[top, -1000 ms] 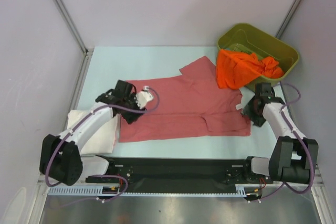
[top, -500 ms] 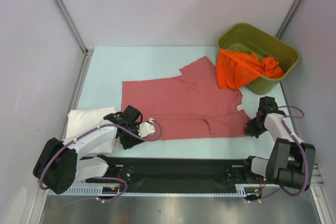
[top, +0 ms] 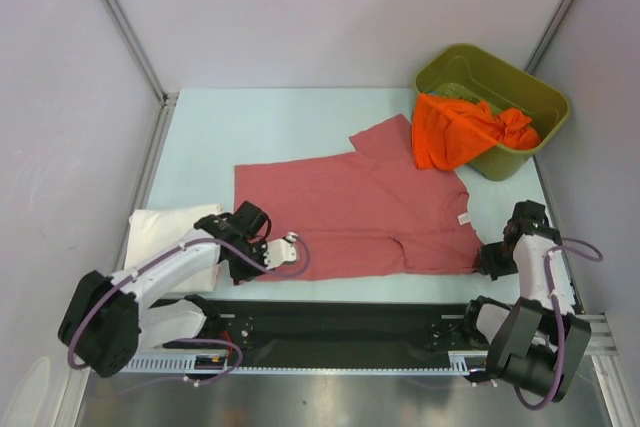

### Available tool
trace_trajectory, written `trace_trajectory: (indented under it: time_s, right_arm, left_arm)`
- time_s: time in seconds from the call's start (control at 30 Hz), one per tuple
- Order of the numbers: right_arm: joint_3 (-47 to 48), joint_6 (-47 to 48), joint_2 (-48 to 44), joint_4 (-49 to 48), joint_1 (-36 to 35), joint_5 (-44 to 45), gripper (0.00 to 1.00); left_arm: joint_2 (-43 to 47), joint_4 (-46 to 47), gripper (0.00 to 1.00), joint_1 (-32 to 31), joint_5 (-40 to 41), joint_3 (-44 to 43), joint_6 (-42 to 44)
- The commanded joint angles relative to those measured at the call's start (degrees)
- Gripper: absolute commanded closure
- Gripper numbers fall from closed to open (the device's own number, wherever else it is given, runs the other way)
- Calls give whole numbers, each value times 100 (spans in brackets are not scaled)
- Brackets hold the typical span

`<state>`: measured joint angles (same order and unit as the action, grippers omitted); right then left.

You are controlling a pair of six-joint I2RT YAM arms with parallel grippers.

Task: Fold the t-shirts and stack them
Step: Fold the tshirt

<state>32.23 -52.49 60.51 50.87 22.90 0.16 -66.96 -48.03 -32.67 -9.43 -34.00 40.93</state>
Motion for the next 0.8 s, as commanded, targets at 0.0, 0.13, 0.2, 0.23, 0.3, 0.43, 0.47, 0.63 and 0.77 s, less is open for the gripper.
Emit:
trace_trajectory:
  time_s: [0.0,0.13,0.2,0.23,0.3,0.43,0.47,0.63,0.77]
  right_arm:
    - [56,-918,-495,775,101,466,100]
    - [126,-1370,-1058,820,311,1159,79]
    - [397,-863,-1147,600,330,1363,55]
    - [564,-729,-1086,504,286,1581,44]
    - [1117,-465,-893,424,102,1845,38]
    - [2093,1382,-629,-1152,-1335,2388,43]
    - [2277,1869,-550,-1576,-2254,2566,44]
    - [3875,4071,1280,-2980,-3485,2241,41]
    - [4732,3728,2543,-2055,-3327,2770,37]
  left_arm:
    - [517,-927,100,-29,-928,-204,889]
    - [0,-1331,86,-38,-1298,-493,1452]
    - [-63,-1297,54,-38,-1185,-555,1497]
    - [-98,-1288,30,23,-1123,-590,1506]
    - [-142,-1253,2,250,-948,-818,1436]
    - [-334,-1121,0,1083,-1050,-1643,885]
    - [-396,-999,0,1313,-1104,-2098,621]
    - [-1415,127,2,2405,-641,-3392,-1512]
    - [-1899,408,3,2537,-367,-3992,-2088]
